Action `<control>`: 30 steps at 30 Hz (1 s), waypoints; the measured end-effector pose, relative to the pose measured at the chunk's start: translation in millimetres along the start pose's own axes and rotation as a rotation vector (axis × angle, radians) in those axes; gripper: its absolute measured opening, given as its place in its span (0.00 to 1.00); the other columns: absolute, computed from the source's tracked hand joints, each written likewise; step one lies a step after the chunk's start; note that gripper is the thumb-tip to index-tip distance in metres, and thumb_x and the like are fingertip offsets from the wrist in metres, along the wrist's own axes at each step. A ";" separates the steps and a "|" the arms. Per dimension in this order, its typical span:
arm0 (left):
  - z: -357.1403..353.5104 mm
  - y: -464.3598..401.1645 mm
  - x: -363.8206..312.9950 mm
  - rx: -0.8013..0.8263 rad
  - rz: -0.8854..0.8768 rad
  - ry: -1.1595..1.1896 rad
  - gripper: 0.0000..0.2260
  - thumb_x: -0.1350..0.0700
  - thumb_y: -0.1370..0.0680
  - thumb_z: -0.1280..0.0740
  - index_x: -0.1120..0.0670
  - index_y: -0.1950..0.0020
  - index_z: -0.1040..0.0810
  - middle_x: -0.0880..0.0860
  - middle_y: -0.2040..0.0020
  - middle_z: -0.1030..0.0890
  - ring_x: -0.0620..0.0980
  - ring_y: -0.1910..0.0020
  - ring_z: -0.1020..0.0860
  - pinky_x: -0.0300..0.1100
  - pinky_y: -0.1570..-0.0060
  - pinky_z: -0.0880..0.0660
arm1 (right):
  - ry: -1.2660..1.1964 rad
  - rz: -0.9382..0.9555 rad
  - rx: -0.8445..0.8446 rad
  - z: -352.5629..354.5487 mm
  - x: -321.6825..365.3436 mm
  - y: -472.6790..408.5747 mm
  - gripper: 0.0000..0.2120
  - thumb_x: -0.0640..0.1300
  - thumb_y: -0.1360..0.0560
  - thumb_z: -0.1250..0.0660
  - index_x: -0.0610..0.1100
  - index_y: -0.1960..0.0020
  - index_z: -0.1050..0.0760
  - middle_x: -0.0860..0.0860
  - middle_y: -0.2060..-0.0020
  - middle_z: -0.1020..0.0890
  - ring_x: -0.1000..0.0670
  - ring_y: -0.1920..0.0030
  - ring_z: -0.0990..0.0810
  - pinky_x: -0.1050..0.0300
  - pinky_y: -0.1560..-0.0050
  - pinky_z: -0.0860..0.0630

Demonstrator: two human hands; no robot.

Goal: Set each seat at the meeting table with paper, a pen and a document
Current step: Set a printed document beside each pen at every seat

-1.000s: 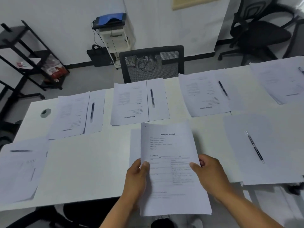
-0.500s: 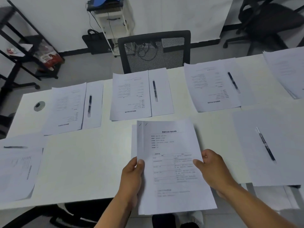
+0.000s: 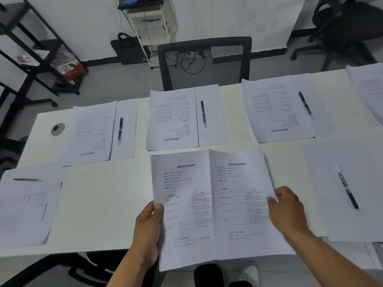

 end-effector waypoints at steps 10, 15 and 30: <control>22.0 -7.6 -10.2 -0.064 -0.023 0.020 0.13 0.54 0.09 0.41 0.56 0.36 0.17 0.57 0.42 0.10 0.64 0.42 0.13 0.65 0.35 0.19 | 0.018 -0.036 -0.013 -4.2 -8.9 -1.5 0.03 0.41 0.16 0.33 0.44 0.48 0.26 0.49 0.54 0.19 0.48 0.59 0.20 0.56 0.65 0.27; 12.6 -5.4 -10.1 -0.019 -0.022 -0.014 0.13 0.54 0.09 0.40 0.57 0.35 0.18 0.57 0.42 0.10 0.63 0.43 0.12 0.60 0.41 0.17 | 0.006 -0.031 0.003 -10.5 -6.4 1.5 0.04 0.42 0.15 0.33 0.44 0.48 0.27 0.50 0.55 0.19 0.50 0.60 0.20 0.58 0.66 0.29; -12.9 0.5 -7.6 0.082 -0.008 -0.063 0.13 0.54 0.10 0.40 0.57 0.36 0.18 0.59 0.42 0.11 0.64 0.44 0.12 0.65 0.38 0.17 | 0.018 -0.036 0.022 -8.1 -2.7 -1.4 0.07 0.46 0.17 0.30 0.43 0.45 0.25 0.48 0.51 0.18 0.46 0.55 0.20 0.53 0.58 0.26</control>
Point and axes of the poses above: each hand's wrist, its own y-axis away from the middle knuckle, its own z-axis out of the back of the hand, x = y × z, the point moved 7 cm from there along -y, towards the middle knuckle
